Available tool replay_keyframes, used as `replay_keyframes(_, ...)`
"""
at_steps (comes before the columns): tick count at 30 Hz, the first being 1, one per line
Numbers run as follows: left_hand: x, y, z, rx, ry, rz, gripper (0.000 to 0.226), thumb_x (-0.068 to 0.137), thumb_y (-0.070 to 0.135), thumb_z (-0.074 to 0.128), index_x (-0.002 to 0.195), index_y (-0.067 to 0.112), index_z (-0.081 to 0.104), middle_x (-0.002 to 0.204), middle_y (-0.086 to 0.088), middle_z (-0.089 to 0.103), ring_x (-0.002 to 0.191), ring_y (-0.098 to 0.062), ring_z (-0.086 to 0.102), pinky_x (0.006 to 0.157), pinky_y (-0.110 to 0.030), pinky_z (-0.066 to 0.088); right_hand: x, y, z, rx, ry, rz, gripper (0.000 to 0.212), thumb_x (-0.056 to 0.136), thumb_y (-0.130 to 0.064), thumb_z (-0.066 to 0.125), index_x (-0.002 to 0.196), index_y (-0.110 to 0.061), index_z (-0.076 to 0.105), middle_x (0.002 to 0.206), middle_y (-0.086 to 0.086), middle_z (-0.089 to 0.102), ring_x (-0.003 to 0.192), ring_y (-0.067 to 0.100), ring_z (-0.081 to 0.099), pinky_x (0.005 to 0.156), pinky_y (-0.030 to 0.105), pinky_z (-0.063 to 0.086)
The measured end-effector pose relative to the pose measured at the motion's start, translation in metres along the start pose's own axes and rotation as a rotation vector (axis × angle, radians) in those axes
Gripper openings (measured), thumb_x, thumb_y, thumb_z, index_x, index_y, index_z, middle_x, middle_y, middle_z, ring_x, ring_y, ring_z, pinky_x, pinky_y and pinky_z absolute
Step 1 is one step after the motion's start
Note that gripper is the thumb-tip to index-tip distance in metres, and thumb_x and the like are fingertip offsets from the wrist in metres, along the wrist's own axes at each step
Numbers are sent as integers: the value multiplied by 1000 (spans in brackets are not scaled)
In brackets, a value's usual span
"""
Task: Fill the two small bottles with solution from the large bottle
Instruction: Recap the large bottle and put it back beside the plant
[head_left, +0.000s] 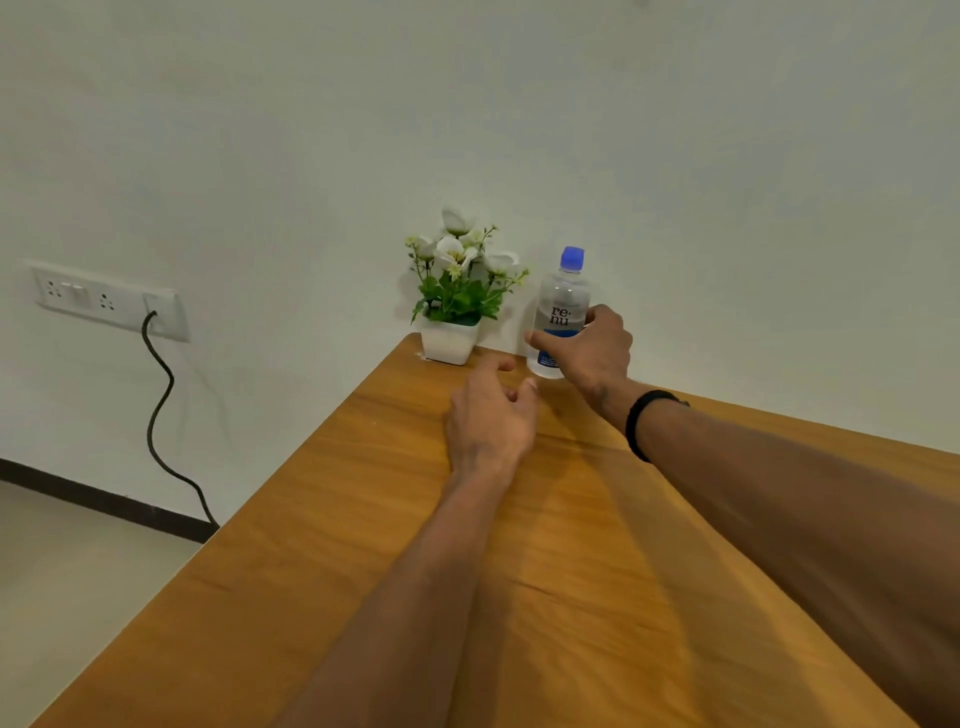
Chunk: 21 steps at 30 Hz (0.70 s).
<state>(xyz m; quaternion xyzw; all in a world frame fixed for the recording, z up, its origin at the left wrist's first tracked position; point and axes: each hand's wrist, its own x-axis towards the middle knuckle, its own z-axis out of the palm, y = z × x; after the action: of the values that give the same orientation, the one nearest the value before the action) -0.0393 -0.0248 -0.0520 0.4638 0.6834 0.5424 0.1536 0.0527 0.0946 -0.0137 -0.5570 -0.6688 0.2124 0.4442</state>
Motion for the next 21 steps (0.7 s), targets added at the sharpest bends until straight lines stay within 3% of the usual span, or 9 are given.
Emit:
replay_keyframes(5,-1,-2,3,44,-22,30,43,102,34,66,142,25,56,112,1,75,89,-3,60,68,-12,40,-1,4,11,-21,35,-8,74,76,-50,93,130,-10,61,128,7,71,117,26,68,84,29,53)
replay_keyframes(8,-3,-1,3,44,-21,26,43,101,34,67,142,25,57,99,7,71,88,-4,62,74,-17,44,-4,2,5,-6,13,23,76,77,-51,92,132,-9,59,130,7,67,119,24,64,85,29,52)
replay_keyframes(12,-8,4,-1,64,-9,22,42,100,35,68,139,25,60,83,15,62,92,-10,67,84,-27,48,-5,-4,-22,-63,-140,98,85,69,-52,96,130,-9,55,127,10,64,116,29,66,90,38,60)
replay_keyframes(16,-27,15,-8,87,-48,26,42,99,34,69,139,23,60,92,9,65,99,-14,68,94,-34,56,-15,-16,-87,-170,-264,74,66,81,-33,93,128,-6,56,119,10,61,103,26,63,89,44,61)
replay_keyframes(21,-78,34,-17,122,-93,-7,41,99,34,70,136,19,62,96,7,68,96,-14,68,95,-38,60,-43,-22,-205,-301,-413,-10,34,94,-25,81,117,-5,68,104,14,76,97,27,76,87,45,66)
